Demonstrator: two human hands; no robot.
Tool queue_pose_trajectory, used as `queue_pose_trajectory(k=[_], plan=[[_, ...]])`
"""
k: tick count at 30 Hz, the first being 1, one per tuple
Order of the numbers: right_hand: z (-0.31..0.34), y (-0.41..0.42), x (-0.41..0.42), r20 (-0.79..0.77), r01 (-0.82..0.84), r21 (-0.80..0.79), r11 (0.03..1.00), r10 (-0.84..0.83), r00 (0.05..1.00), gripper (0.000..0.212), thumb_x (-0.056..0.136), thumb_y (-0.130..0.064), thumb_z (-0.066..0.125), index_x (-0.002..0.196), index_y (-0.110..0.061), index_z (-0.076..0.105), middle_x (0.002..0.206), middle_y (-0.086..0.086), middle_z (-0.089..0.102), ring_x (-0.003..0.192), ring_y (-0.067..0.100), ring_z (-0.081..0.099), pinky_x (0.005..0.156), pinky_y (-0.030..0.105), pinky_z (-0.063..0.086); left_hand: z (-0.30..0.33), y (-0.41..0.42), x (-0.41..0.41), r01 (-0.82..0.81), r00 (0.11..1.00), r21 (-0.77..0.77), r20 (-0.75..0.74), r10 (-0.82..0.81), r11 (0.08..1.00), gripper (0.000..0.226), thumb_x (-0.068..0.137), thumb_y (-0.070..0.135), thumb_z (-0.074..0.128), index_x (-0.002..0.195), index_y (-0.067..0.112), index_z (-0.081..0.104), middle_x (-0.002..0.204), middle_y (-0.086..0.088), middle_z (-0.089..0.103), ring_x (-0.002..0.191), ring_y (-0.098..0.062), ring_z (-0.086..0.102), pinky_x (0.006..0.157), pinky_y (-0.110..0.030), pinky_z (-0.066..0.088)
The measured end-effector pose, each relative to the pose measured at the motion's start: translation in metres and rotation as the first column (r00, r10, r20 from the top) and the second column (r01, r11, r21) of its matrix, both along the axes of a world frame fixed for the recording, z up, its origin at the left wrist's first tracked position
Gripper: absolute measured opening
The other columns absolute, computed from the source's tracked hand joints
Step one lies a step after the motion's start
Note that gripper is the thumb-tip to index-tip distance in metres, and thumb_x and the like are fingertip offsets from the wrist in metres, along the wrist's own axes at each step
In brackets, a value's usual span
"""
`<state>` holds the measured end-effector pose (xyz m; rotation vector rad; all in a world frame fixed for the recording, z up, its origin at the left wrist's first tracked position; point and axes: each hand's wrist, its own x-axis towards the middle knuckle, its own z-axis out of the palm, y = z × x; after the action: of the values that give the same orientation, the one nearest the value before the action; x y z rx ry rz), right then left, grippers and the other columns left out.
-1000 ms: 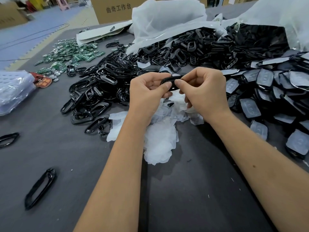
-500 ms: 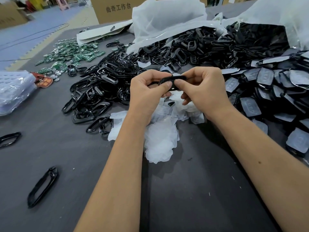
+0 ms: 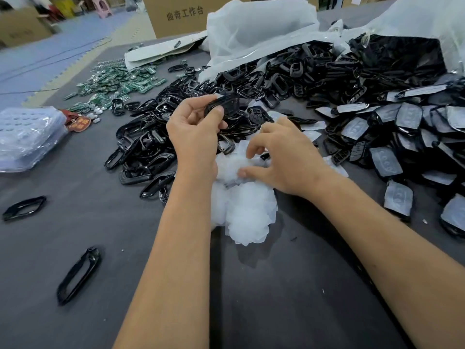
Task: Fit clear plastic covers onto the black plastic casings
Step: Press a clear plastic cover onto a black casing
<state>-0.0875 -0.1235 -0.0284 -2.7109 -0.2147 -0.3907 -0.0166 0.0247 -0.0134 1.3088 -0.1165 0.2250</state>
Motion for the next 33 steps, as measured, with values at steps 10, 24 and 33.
queue_pose_trajectory(k=[10, 24, 33], plan=[[-0.002, -0.011, -0.001, 0.104, -0.059, 0.536, 0.842, 0.003, 0.995, 0.019, 0.088, -0.017, 0.081, 0.079, -0.014, 0.065, 0.071, -0.006, 0.067, 0.061, 0.005, 0.057, 0.062, 0.016, 0.041, 0.000, -0.007, -0.003, -0.001, 0.998, -0.041, -0.060, -0.001, 0.999, 0.019, 0.089, -0.010, 0.068, 0.095, 0.008, 0.071, 0.076, -0.008, 0.062, 0.059, -0.015, 0.059, 0.058, -0.023, 0.047], [-0.002, -0.021, 0.002, 0.129, -0.084, 0.915, 0.394, -0.089, 0.988, 0.008, 0.094, -0.004, 0.073, 0.100, 0.001, 0.075, 0.069, 0.000, 0.064, 0.060, 0.013, 0.054, 0.057, 0.023, 0.047, -0.007, -0.025, -0.011, 0.204, 0.978, 0.176, 0.005, -0.209, 0.963, 0.029, 0.086, -0.016, 0.067, 0.096, 0.008, 0.077, 0.077, -0.005, 0.073, 0.056, -0.011, 0.062, 0.061, -0.021, 0.054], [0.001, -0.025, 0.002, 0.140, -0.057, 0.935, 0.349, -0.218, 0.966, 0.007, 0.090, -0.002, 0.078, 0.095, 0.000, 0.073, 0.080, 0.020, 0.073, 0.057, 0.017, 0.061, 0.050, 0.025, 0.049, -0.012, -0.027, -0.010, 0.205, 0.978, 0.173, 0.009, -0.210, 0.963, 0.025, 0.087, -0.011, 0.070, 0.099, 0.008, 0.079, 0.090, -0.013, 0.077, 0.067, -0.018, 0.068, 0.069, -0.029, 0.059]])
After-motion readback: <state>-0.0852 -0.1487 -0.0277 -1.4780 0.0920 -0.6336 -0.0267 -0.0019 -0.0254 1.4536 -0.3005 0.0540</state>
